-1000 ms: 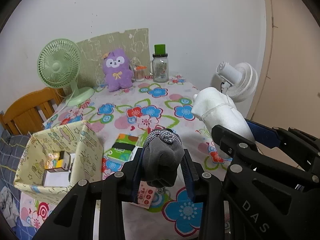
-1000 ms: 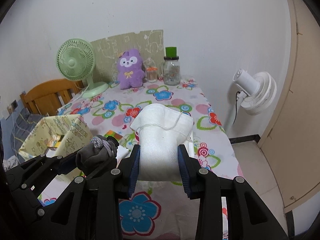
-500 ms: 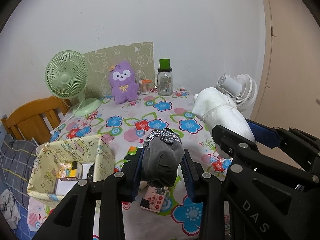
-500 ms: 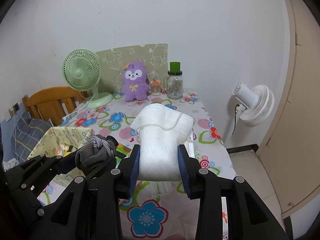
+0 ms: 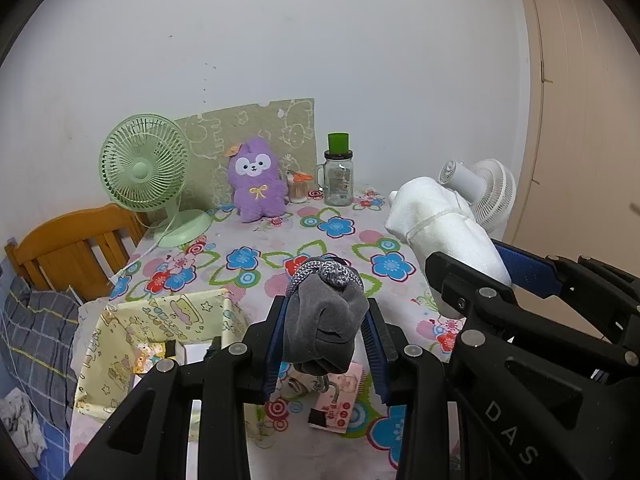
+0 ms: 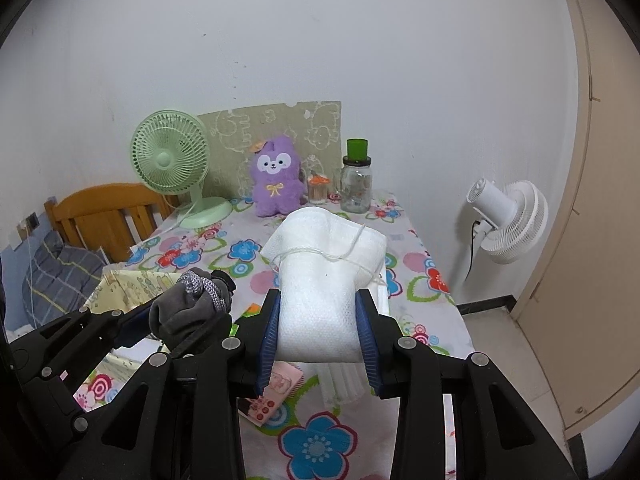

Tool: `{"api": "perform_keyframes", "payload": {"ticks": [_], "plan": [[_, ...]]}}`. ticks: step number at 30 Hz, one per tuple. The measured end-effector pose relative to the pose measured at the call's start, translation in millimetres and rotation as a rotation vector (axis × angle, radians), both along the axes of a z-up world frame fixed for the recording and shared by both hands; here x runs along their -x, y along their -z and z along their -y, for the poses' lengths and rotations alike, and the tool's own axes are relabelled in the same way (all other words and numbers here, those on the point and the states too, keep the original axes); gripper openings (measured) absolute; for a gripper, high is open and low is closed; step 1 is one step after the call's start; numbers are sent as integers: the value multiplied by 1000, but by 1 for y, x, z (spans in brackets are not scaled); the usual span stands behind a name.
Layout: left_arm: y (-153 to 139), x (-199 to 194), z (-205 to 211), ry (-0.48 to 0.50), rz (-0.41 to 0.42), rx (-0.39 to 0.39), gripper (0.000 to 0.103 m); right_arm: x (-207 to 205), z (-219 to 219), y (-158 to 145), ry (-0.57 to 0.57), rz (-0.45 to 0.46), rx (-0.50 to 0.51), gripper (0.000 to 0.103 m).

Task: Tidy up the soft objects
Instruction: 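Lift the towel with the right tool while the left tool lifts the sock toward the box, then lower the white towel into the box with the right tool while the left tool lowers the grey sock in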

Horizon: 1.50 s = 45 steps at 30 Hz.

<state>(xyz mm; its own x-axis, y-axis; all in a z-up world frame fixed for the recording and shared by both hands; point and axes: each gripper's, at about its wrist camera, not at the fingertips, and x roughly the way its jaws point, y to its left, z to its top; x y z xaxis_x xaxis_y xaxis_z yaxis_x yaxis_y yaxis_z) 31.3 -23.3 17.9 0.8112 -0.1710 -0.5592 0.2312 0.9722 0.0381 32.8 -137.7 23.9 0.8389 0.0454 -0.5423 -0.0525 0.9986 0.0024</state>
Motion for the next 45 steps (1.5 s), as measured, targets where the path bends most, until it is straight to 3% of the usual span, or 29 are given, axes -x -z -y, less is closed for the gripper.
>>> {"api": "perform_keyframes", "payload": {"ticks": [20, 45], "plan": [[-1, -8, -53, -28, 1, 12, 37, -8, -55, -3, -43, -9, 20, 40], [24, -35, -112, -101, -65, 20, 37, -38, -120, 24, -137, -75, 15, 40]]}}
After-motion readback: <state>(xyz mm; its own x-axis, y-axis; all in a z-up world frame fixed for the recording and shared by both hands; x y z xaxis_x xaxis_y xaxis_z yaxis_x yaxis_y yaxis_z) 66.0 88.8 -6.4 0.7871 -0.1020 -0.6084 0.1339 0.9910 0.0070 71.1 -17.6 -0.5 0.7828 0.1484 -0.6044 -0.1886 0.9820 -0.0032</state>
